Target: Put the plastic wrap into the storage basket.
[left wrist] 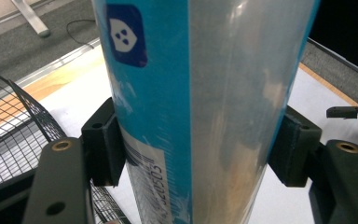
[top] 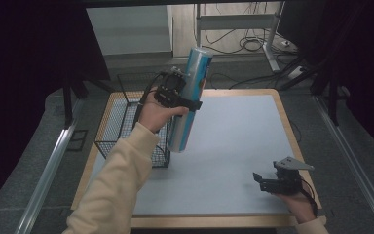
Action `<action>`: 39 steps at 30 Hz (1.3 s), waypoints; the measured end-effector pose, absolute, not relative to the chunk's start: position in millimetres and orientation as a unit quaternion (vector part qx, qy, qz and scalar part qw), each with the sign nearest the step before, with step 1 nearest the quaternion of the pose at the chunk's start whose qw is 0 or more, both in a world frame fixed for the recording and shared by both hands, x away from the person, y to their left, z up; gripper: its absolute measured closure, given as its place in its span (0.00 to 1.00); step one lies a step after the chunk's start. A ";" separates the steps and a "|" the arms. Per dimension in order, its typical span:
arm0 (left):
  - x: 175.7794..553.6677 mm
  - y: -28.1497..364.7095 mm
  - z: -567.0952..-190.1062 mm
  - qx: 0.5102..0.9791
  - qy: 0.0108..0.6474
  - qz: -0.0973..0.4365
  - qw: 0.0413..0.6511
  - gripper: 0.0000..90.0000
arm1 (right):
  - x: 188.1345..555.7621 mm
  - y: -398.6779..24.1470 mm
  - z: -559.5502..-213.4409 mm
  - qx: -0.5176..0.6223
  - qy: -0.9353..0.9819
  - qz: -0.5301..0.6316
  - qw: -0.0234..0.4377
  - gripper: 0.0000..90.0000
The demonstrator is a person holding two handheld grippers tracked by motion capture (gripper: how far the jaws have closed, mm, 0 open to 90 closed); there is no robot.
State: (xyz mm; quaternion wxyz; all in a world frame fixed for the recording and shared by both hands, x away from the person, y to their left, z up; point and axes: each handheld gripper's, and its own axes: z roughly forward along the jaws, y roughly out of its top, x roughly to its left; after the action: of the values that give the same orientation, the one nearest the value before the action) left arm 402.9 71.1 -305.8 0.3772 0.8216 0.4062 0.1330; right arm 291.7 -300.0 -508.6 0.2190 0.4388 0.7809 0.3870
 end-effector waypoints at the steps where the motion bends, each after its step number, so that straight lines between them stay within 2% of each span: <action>1: 403.9 72.0 -304.4 0.822 0.405 0.134 0.376 0.36 | 291.5 -299.9 -508.5 0.439 0.781 0.386 0.219 0.11; 21: 418.6 94.9 -285.1 0.805 0.425 0.155 0.383 0.36 | 291.5 -299.9 -509.1 0.440 0.782 0.385 0.217 0.12; 39: 425.3 142.8 -287.9 0.783 0.461 0.184 0.374 0.36 | 291.4 -299.7 -509.4 0.441 0.780 0.385 0.219 0.12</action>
State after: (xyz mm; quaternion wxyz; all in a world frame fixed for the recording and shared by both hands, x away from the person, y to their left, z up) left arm 425.3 142.8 -287.9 0.3741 0.7834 0.4607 0.1844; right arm 291.4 -299.7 -509.4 0.2186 0.4414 0.7804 0.3850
